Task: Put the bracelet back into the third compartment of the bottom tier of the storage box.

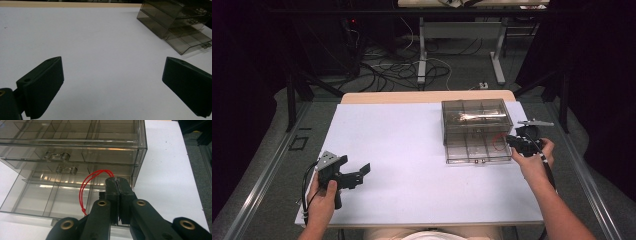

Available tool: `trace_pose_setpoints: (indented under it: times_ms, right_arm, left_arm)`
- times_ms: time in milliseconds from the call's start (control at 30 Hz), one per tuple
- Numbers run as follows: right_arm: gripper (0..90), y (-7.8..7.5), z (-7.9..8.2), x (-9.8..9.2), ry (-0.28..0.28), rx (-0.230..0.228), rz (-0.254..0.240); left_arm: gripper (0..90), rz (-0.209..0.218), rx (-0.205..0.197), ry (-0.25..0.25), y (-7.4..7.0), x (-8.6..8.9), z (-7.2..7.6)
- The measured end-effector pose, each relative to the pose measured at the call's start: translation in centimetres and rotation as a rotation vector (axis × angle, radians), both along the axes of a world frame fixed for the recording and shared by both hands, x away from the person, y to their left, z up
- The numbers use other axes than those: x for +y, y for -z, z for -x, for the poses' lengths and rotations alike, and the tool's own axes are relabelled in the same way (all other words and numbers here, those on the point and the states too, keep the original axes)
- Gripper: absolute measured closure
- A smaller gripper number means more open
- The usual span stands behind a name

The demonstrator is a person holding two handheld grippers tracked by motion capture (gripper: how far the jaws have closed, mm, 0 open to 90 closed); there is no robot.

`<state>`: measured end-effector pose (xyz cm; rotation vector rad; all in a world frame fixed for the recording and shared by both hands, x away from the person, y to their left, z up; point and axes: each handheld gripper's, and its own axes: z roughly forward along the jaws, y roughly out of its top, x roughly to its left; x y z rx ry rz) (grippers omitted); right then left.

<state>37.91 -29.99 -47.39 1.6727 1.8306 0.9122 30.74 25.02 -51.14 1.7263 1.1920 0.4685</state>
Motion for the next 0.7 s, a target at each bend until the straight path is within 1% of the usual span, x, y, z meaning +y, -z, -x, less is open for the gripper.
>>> trace_pose_setpoints:
  times_ms: [33,67,133,200,333,367,667,700]
  right_arm:
    - [89.1,0.1,-0.1,0.0,0.005,0.002,0.002]
    - [89.1,0.1,-0.2,0.0,0.005,0.008,-0.008]
    - [89.1,0.2,-0.4,-0.1,0.005,0.019,-0.006]
    - [89.1,0.3,-0.5,0.0,0.008,0.036,-0.015]
    - [89.1,0.6,-0.9,0.0,0.005,0.053,-0.006]
    - [89.0,0.7,-1.0,0.1,0.014,0.056,-0.007]
    - [89.1,1.3,-1.6,0.3,0.006,0.085,0.009]
    - [89.1,1.4,-1.7,0.4,0.007,0.095,0.012]
  left_arm:
    - [3.9,0.0,0.0,0.0,0.0,0.0,0.0]
    - [4.0,0.0,0.0,0.0,0.0,0.0,0.0]
    - [4.0,0.0,0.0,0.0,0.0,0.0,0.0]
    - [4.0,0.0,-0.001,0.0,0.0,0.0,0.0]
    - [4.0,0.001,-0.001,-0.001,0.0,0.0,0.0]
    - [4.0,0.001,-0.001,-0.001,0.0,0.0,0.0]
    - [4.0,0.0,-0.001,0.0,0.0,0.0,0.0]
    - [4.0,0.0,-0.001,0.001,0.0,0.0,0.0]
